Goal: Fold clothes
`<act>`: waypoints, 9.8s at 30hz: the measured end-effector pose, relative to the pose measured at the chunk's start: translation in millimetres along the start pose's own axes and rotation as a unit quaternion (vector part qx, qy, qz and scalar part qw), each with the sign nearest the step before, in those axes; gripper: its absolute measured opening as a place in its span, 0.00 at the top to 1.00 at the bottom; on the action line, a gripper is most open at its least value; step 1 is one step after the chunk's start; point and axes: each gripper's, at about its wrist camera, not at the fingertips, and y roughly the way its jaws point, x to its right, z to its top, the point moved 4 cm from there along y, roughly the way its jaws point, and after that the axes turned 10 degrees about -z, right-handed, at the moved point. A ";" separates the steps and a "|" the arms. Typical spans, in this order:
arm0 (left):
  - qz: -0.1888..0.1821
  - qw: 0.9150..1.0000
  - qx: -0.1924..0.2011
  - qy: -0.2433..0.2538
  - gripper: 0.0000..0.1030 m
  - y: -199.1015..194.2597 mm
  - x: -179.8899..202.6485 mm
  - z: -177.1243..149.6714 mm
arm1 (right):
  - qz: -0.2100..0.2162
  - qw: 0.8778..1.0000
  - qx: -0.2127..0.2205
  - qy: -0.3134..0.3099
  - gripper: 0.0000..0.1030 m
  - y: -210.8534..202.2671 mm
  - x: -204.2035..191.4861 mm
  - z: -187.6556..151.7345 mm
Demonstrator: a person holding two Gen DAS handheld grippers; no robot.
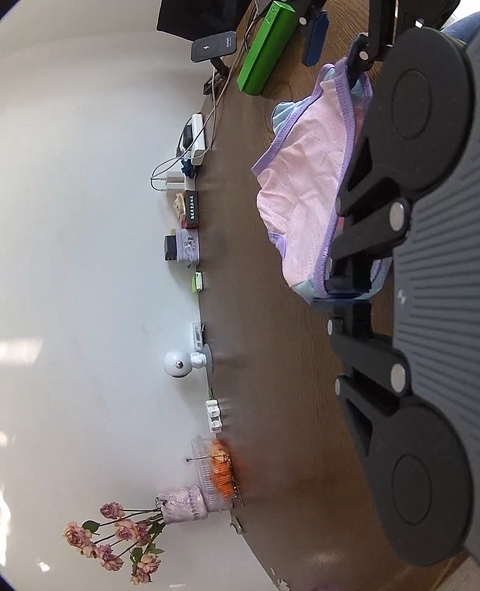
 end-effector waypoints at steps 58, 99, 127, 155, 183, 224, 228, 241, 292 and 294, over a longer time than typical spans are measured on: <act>-0.030 0.968 0.178 0.176 0.98 62.6 -17.0 288.0 | -0.130 0.970 0.207 0.022 0.99 110.4 178.9 230.4; -0.019 0.988 -0.141 -0.060 0.97 114.6 -99.4 20.2 | 0.102 0.977 -0.139 0.127 0.91 156.6 75.9 7.4; -0.081 0.985 -0.149 0.028 0.93 285.1 -116.1 92.1 | 0.089 0.961 -0.198 0.172 0.66 230.6 130.3 51.9; 0.078 0.989 -0.069 -0.108 0.61 28.0 -205.6 23.4 | 0.347 0.931 -0.114 -0.008 0.61 225.5 -33.8 187.5; -0.037 0.982 -0.161 -0.089 0.50 51.6 -169.4 -5.4 | 0.222 0.954 -0.149 0.136 0.73 156.0 70.1 82.3; -0.193 0.958 -0.190 -0.098 0.52 49.4 -119.4 0.2 | 0.199 0.920 -0.224 0.254 0.88 270.6 40.9 102.9; -0.211 0.957 -0.180 -0.089 0.46 44.8 -122.3 -1.7 | 0.211 0.938 -0.195 0.193 0.73 231.2 37.6 116.2; -0.168 0.968 -0.176 -0.052 0.87 43.0 -126.0 -8.1 | 0.289 0.946 -0.142 0.026 0.72 250.8 -113.6 185.7; -0.175 0.967 -0.178 -0.042 0.69 71.1 -76.4 19.0 | 0.267 0.932 -0.166 0.180 0.86 163.9 37.6 46.4; -0.162 0.968 -0.187 -0.042 0.69 73.4 -75.8 14.6 | 0.258 0.933 -0.170 0.186 1.00 164.6 37.5 45.6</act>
